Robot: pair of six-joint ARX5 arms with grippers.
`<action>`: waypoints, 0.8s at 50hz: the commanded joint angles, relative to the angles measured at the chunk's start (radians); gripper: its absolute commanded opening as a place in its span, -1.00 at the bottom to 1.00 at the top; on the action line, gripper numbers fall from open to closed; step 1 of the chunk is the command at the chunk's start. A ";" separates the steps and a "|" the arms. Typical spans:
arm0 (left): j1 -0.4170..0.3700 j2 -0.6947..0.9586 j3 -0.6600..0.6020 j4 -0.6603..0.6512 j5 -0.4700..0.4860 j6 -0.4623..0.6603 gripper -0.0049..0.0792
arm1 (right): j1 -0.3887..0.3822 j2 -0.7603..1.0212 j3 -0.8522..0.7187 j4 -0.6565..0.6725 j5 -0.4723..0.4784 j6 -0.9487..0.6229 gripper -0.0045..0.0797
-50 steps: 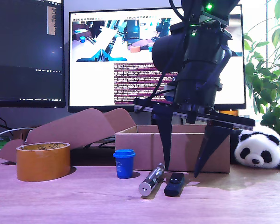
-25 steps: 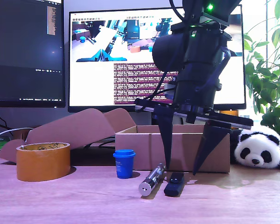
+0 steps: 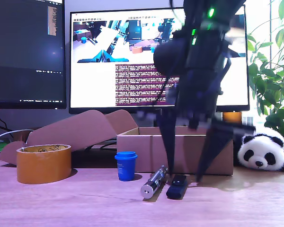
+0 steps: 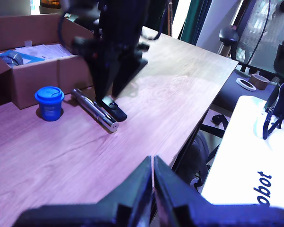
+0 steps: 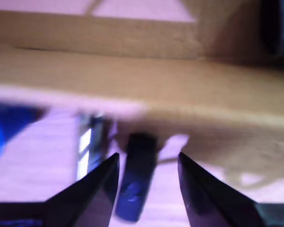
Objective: Pick up the USB drive and place it inside the cardboard box
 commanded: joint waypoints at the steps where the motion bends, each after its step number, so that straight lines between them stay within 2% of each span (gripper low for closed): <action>1: -0.003 0.001 -0.021 0.005 0.001 0.004 -0.93 | 0.001 0.026 0.002 -0.003 0.000 -0.002 -0.08; 15: -0.003 0.001 -0.021 0.005 0.000 0.005 -0.93 | 0.000 0.027 0.002 -0.034 0.012 -0.028 -0.13; 40: -0.003 0.001 -0.021 0.005 -0.005 0.005 -0.93 | 0.001 0.027 0.002 -0.084 0.064 -0.085 -0.45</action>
